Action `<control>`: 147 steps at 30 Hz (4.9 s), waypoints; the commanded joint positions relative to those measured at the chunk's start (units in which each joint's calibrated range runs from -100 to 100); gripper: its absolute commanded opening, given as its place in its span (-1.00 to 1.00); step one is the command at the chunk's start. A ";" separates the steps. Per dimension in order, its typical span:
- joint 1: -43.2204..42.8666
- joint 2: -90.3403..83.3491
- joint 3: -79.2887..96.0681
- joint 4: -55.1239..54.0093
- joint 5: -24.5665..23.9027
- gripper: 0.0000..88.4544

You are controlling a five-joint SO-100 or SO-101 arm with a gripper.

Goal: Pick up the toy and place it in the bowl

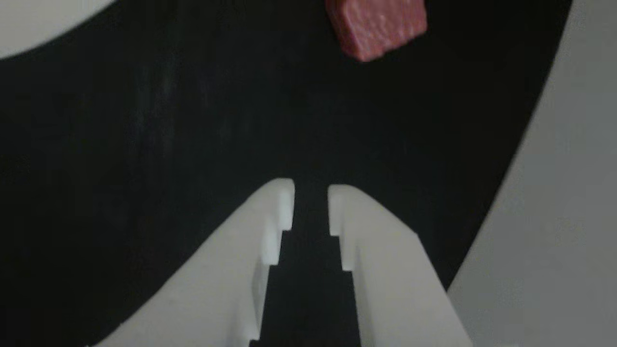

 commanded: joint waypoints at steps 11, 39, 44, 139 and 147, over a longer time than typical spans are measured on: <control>-0.10 23.03 -27.05 0.53 0.26 -0.95; -5.28 58.04 -80.68 24.66 3.44 -0.95; -4.78 57.96 -80.59 24.66 3.44 -0.95; -1.94 67.30 -81.31 32.45 10.75 -0.30; -2.10 67.21 -81.31 31.18 10.69 -0.84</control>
